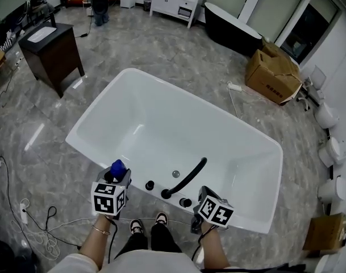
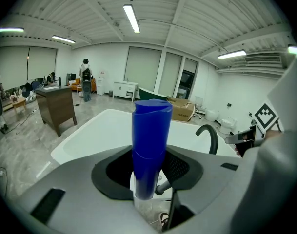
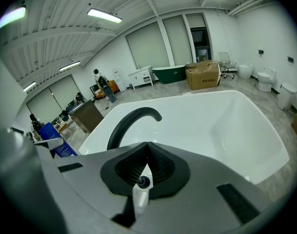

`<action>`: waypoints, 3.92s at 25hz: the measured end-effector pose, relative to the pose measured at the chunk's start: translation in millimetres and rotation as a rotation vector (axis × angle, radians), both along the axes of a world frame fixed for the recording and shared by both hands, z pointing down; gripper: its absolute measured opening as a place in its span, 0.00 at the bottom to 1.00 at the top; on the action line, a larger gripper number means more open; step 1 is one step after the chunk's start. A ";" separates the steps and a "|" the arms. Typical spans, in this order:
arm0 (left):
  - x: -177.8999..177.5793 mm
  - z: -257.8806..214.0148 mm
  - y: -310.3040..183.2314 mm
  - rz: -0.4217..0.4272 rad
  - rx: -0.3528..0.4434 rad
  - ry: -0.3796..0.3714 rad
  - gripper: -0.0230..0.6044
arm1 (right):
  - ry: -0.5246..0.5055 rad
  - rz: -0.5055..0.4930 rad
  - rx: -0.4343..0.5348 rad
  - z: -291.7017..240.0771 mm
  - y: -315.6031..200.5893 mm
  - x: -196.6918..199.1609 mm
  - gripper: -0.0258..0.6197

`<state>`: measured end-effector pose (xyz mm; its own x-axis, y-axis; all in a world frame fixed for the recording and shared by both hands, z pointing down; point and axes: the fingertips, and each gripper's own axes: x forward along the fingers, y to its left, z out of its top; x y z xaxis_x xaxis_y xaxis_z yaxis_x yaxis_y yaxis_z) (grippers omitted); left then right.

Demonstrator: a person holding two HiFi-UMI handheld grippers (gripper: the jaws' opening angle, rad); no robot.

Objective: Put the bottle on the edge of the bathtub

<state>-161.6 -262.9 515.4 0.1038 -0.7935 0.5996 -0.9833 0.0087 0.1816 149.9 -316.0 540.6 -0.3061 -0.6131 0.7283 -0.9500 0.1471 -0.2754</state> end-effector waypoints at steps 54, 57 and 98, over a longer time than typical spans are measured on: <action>28.8 125.6 -16.3 0.013 -0.025 -0.038 0.31 | 0.021 0.018 -0.212 143.4 -32.9 36.5 0.08; 32.5 127.2 -16.8 0.023 -0.024 -0.042 0.31 | 0.021 0.022 -0.215 145.1 -31.2 38.4 0.08; 41.6 130.0 -8.6 0.098 0.072 -0.064 0.31 | 0.029 0.090 -0.189 144.3 -32.1 52.6 0.08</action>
<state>-120.0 -271.4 645.4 0.1467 -0.8226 0.5494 -0.9883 -0.0992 0.1155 202.5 -348.1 685.0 -0.2336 -0.4883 0.8408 -0.9648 0.0091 -0.2627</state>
